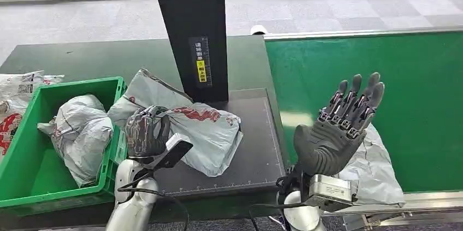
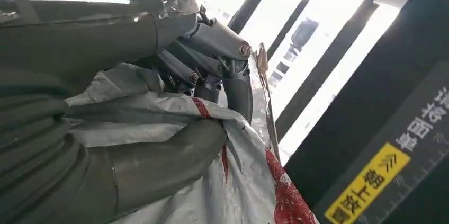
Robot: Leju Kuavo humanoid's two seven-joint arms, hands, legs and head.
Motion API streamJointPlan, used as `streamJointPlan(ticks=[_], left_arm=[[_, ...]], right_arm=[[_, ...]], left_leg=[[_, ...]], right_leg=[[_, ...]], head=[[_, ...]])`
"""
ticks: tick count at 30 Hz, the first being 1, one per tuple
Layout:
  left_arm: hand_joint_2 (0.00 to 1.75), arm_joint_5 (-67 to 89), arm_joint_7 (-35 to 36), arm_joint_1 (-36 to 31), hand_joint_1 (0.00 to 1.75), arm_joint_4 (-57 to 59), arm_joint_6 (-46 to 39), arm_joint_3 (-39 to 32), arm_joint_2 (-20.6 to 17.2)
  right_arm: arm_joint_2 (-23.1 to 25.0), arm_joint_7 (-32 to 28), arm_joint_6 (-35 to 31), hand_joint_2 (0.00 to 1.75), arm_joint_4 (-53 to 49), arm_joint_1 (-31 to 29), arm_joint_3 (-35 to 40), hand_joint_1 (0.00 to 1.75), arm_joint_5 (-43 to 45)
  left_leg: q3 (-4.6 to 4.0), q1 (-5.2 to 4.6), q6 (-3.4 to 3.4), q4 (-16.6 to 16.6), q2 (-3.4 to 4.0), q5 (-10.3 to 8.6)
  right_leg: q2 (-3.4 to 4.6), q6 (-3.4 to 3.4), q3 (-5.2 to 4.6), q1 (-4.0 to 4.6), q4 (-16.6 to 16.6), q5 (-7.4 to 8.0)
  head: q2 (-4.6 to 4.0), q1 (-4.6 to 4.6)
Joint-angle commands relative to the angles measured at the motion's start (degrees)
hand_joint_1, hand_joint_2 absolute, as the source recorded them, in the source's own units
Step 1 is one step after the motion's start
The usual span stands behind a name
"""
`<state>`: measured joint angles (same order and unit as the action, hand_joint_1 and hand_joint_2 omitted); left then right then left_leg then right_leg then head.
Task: Moved the parcel from conveyor to table for the left to box.
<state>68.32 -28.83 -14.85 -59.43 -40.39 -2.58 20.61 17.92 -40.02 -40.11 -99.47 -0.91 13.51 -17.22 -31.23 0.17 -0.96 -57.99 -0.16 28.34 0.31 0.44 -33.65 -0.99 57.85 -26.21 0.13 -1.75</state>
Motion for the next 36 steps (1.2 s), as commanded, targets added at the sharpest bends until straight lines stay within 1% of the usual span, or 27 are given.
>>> streamJointPlan(ticks=[1,2,3,6,8,9,11,13,15,17,19,20,21,24,28,31,33,36], left_arm=[[1.75,0.97,0.10,0.18,1.75,-15.47,0.39,-3.98,-0.61],[1.75,1.01,-0.02,0.44,1.75,-18.21,0.39,-4.10,-0.61],[1.75,0.87,0.09,0.93,1.75,-27.88,0.39,-4.33,-0.61],[1.75,0.38,-0.44,0.83,1.75,-30.83,0.39,-5.80,-0.61],[1.75,0.08,-0.02,0.05,1.75,-32.97,0.39,-9.06,-0.61],[1.75,-0.49,0.33,-0.58,1.75,-33.14,0.39,-11.39,-0.61],[1.75,-2.36,-1.63,-1.78,1.75,-32.45,0.39,-15.64,-0.61],[1.75,-4.59,-3.01,-3.47,1.75,-31.53,0.39,-22.15,-0.61],[1.75,-7.00,-6.49,-5.63,1.75,-28.99,0.39,-28.76,-0.61],[1.75,-7.18,-8.23,-7.67,1.75,-26.27,0.39,-35.55,-0.61],[1.75,-3.49,-6.13,-8.30,1.75,-23.81,0.39,-38.82,-0.61],[1.75,-2.36,-5.34,-8.97,1.75,-22.80,0.39,-39.47,-0.61],[1.75,0.48,-2.24,-9.22,1.75,-20.72,0.39,-39.90,-0.61],[1.75,0.75,-1.99,-9.47,1.75,-20.23,0.39,-40.10,-0.61],[1.75,0.75,-1.99,-9.47,1.75,-20.23,0.39,-40.10,-0.61],[1.75,5.27,6.31,-9.35,1.75,-16.10,0.39,-38.26,-1.58],[1.75,5.82,10.01,-9.22,1.75,-14.89,0.39,-37.73,-2.13],[1.75,3.03,11.58,-8.37,1.75,-15.38,0.39,-37.79,-2.04]], right_arm=[[2.08,0.02,0.11,1.75,-0.42,2.35,-3.73,0.00,0.63],[2.08,0.02,0.11,1.75,-0.67,2.49,-3.80,0.00,0.65],[2.08,0.02,0.11,1.75,-1.72,3.26,-3.95,0.00,0.72],[2.08,0.02,0.11,1.75,-2.00,3.66,-3.89,0.00,0.66],[2.08,0.02,0.11,1.75,-2.25,3.82,-3.98,0.00,0.72],[2.08,0.02,0.11,1.75,-2.24,3.85,-4.10,0.00,0.73],[2.08,0.02,0.11,1.75,-2.29,3.95,-4.19,0.00,0.74],[2.08,0.02,0.11,1.75,-2.51,4.30,-4.36,0.00,0.77],[2.08,0.02,0.11,1.75,-2.72,4.72,-4.45,0.00,0.94],[2.08,0.02,0.11,1.75,-2.95,5.27,-4.39,0.00,1.00],[2.08,0.02,0.11,1.75,-2.80,5.30,-4.60,0.00,0.87],[2.08,0.02,0.11,1.75,-2.73,5.28,-4.64,0.00,0.83],[2.08,0.02,0.11,1.75,-2.48,5.08,-4.82,0.00,0.69],[2.08,0.02,0.11,1.75,-2.43,5.04,-4.81,0.00,0.68],[2.08,0.02,0.11,1.75,-2.43,5.04,-4.81,0.00,0.68],[2.08,0.02,0.11,1.75,-1.98,4.57,-5.20,0.00,0.44],[2.08,0.02,0.11,1.75,-1.82,4.38,-5.28,0.00,0.33],[2.08,0.02,0.11,1.75,-1.30,4.15,-5.24,0.00,0.21]], left_leg=[[-0.04,0.07,-0.02,0.01,0.08,0.00],[-0.05,0.06,-0.01,-0.02,0.04,0.01],[-0.10,0.08,-0.02,-0.03,0.03,0.00],[-0.04,0.05,-0.02,-0.01,0.05,0.02],[-0.04,0.07,-0.03,0.00,0.08,0.02],[0.00,0.08,-0.04,0.05,0.14,0.01],[0.00,0.09,-0.04,0.04,0.18,0.01],[0.01,0.04,-0.03,0.04,0.09,-0.01],[0.05,0.03,-0.03,0.06,0.13,-0.01],[0.13,0.03,-0.05,0.11,0.20,-0.02],[0.15,0.04,-0.07,0.16,0.17,-0.06],[0.19,0.07,-0.08,0.19,0.23,-0.06],[0.21,0.06,-0.07,0.22,0.14,-0.09],[0.14,0.02,-0.05,0.08,-0.02,-0.06],[0.13,0.08,-0.03,0.12,0.01,-0.07],[0.11,0.04,-0.03,0.08,-0.08,-0.06],[0.12,0.03,-0.04,0.11,-0.05,-0.08],[0.07,0.06,-0.04,0.07,0.00,-0.06]], right_leg=[[0.04,-0.07,-0.04,0.09,-0.05,0.04],[0.02,-0.05,-0.05,0.07,-0.02,0.02],[0.00,-0.07,-0.09,0.09,-0.02,0.03],[0.02,-0.05,-0.06,0.07,-0.01,0.00],[0.06,-0.06,-0.06,0.10,-0.03,0.02],[0.10,-0.09,-0.04,0.11,-0.07,0.05],[0.14,-0.09,-0.05,0.12,-0.06,0.06],[0.07,-0.06,-0.04,0.07,-0.03,0.03],[0.11,-0.06,-0.01,0.06,-0.03,0.04],[0.17,-0.08,0.04,0.08,-0.07,0.05],[0.14,-0.09,0.07,0.07,-0.09,0.06],[0.19,-0.11,0.09,0.10,-0.14,0.09],[0.10,-0.10,0.14,0.09,-0.17,0.08],[-0.03,-0.04,0.09,0.06,-0.04,0.00],[-0.01,-0.06,0.12,0.10,-0.13,0.04],[-0.08,-0.04,0.12,0.03,-0.05,-0.01],[-0.05,-0.05,0.10,0.01,-0.07,0.01],[-0.01,-0.06,0.07,0.04,-0.05,0.02]], head=[[0.00,0.00],[0.00,0.00],[0.00,-0.02],[0.00,0.00],[0.00,0.00],[0.00,-0.02],[0.00,0.00],[0.00,0.00],[0.00,0.00],[0.00,-0.02],[0.00,0.00],[0.00,-0.02],[0.00,0.00],[0.00,0.00],[0.00,-0.02],[0.00,-0.02],[0.00,-0.02],[0.00,-0.02]])
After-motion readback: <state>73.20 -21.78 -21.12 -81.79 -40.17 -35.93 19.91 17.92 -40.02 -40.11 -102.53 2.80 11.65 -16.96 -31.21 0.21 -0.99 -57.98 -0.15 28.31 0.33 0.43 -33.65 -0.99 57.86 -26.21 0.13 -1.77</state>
